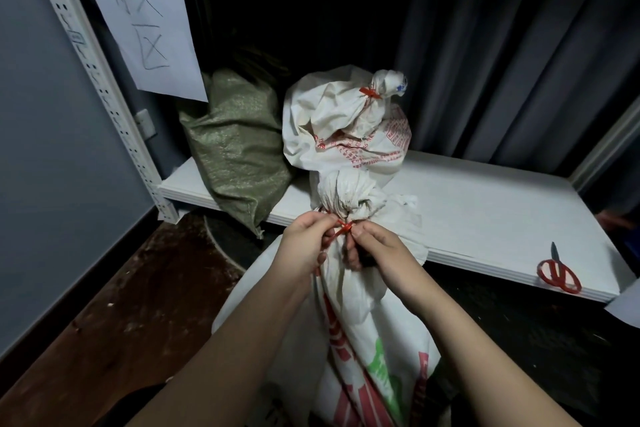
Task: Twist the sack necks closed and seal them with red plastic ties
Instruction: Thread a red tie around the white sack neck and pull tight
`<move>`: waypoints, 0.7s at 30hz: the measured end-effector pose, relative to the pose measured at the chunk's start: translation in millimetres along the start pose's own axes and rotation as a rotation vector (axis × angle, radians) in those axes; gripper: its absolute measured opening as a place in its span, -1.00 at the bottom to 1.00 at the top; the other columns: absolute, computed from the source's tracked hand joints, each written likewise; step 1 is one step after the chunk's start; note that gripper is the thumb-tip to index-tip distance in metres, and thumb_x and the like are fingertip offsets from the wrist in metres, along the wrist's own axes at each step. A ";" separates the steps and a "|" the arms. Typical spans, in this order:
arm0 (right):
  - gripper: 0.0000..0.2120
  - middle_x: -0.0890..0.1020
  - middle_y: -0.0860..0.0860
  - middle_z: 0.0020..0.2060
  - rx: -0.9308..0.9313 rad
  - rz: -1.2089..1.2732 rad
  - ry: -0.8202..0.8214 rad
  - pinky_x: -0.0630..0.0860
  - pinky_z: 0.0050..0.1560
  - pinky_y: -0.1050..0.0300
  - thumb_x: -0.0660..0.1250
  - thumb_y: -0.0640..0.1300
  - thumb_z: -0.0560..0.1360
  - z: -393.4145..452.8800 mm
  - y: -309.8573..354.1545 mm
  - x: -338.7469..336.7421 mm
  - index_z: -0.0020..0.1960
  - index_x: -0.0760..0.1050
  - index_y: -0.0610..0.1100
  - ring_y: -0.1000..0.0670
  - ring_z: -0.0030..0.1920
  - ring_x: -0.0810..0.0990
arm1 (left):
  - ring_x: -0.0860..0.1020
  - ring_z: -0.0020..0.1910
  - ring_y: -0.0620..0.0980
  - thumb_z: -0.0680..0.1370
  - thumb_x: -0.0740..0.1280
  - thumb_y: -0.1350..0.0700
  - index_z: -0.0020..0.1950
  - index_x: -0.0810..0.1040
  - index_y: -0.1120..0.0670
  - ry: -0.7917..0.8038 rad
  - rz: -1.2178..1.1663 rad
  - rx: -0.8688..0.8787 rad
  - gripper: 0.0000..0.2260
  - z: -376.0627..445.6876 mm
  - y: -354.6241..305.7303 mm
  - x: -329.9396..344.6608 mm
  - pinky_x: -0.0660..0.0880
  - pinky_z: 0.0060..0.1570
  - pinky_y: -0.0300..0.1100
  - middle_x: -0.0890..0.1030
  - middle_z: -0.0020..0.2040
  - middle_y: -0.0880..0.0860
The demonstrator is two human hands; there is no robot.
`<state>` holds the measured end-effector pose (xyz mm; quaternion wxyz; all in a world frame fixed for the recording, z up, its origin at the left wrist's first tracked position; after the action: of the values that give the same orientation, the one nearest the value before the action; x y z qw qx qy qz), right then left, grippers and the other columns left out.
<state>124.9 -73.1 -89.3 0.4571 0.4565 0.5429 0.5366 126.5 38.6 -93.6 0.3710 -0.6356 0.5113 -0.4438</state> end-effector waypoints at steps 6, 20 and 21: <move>-0.67 0.47 0.01 -0.53 0.101 0.112 -0.046 0.45 -0.41 0.27 0.12 -0.13 0.63 -0.1 -10.5 2.0 -0.23 0.48 -0.22 0.07 -0.51 0.44 | 0.35 -0.73 -0.10 0.59 0.18 0.33 -0.12 0.37 0.21 0.091 -0.110 0.113 -0.89 -16.2 -16.7 19.9 0.28 -0.70 -0.38 0.36 -0.66 0.02; -0.65 0.49 0.01 -0.52 0.183 0.016 0.029 0.37 -0.29 0.19 0.14 -0.10 0.63 -6.0 -8.0 2.1 -0.26 0.51 -0.21 0.12 -0.51 0.47 | 0.29 -0.76 -0.17 0.61 0.14 0.34 -0.05 0.35 0.22 0.182 0.043 0.123 -0.93 -19.9 -11.1 24.7 0.21 -0.72 -0.44 0.35 -0.65 0.02; -0.64 0.48 0.02 -0.54 0.181 0.004 0.006 0.35 -0.33 0.22 0.14 -0.10 0.63 -5.8 -8.5 1.7 -0.27 0.50 -0.20 0.11 -0.52 0.46 | 0.30 -0.76 -0.16 0.61 0.14 0.32 -0.09 0.36 0.22 0.186 0.022 0.097 -0.91 -18.7 -8.4 23.3 0.21 -0.72 -0.44 0.37 -0.62 0.06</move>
<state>118.8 -72.4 -97.7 0.4112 0.4954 0.5898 0.4874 113.4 17.2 -75.3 0.3574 -0.5672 0.5284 -0.5210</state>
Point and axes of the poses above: each hand's wrist, its own z-axis towards the middle knuckle, its own x-axis out of the palm, y = z × x, the point moved 9 cm from there along z, towards the middle knuckle
